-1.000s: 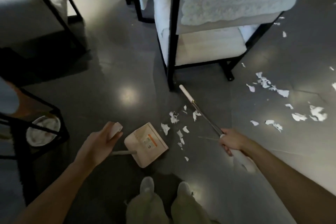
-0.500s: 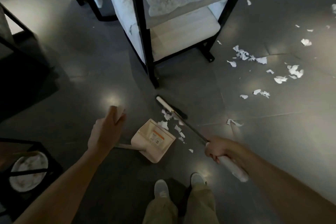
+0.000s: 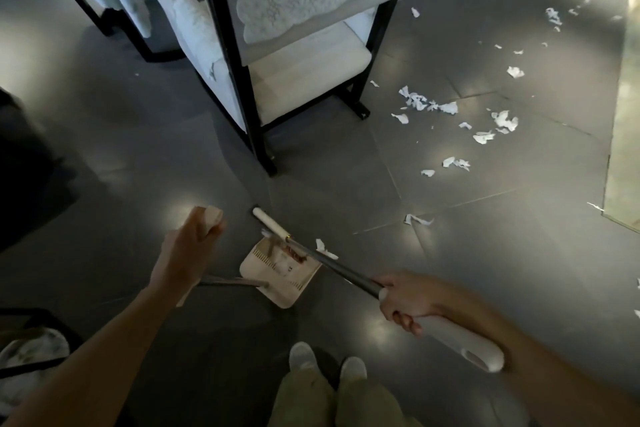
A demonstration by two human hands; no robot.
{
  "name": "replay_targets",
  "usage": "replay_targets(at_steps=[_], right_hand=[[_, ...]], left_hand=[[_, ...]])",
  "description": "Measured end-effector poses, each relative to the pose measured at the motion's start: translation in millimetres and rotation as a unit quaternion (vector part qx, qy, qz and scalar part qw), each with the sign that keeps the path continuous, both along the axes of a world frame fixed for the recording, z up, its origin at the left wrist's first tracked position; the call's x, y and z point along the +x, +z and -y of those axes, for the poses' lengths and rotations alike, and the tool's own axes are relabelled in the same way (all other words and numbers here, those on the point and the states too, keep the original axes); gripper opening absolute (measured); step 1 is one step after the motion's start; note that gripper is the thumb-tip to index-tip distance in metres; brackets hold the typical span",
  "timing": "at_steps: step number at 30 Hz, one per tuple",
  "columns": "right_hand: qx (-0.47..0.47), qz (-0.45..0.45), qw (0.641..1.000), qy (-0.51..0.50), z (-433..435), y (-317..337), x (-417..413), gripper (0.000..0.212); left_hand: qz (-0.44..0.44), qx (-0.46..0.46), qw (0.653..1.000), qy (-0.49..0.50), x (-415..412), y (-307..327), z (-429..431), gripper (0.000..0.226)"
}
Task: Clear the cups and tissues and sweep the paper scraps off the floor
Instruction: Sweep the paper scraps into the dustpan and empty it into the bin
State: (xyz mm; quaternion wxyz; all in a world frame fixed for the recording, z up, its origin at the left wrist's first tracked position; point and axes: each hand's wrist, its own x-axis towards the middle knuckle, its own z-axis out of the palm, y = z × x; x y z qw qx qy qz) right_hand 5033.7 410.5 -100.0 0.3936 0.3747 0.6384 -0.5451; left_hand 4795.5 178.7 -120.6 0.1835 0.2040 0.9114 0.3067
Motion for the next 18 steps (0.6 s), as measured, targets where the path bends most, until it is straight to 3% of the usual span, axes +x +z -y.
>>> replay_targets(at_steps=[4,8,14,18], right_hand=[[0.032,-0.006,0.999,-0.034,-10.1,9.9,18.8,0.043],[0.065,-0.002,0.998,-0.018,-17.4,17.6,39.4,0.017],[0.086,0.034,0.994,-0.064,-19.3,2.5,72.8,0.015],[0.128,0.042,0.99,-0.038,12.5,-16.2,84.1,0.017]], left_hand=[[-0.023,0.012,1.0,-0.004,22.2,3.4,16.5,0.02],[-0.006,0.012,1.0,-0.002,42.5,3.3,32.5,0.016],[-0.004,0.01,0.998,-0.055,61.8,-6.3,55.9,0.015],[-0.004,0.008,0.998,-0.055,55.2,-14.7,65.5,0.017]])
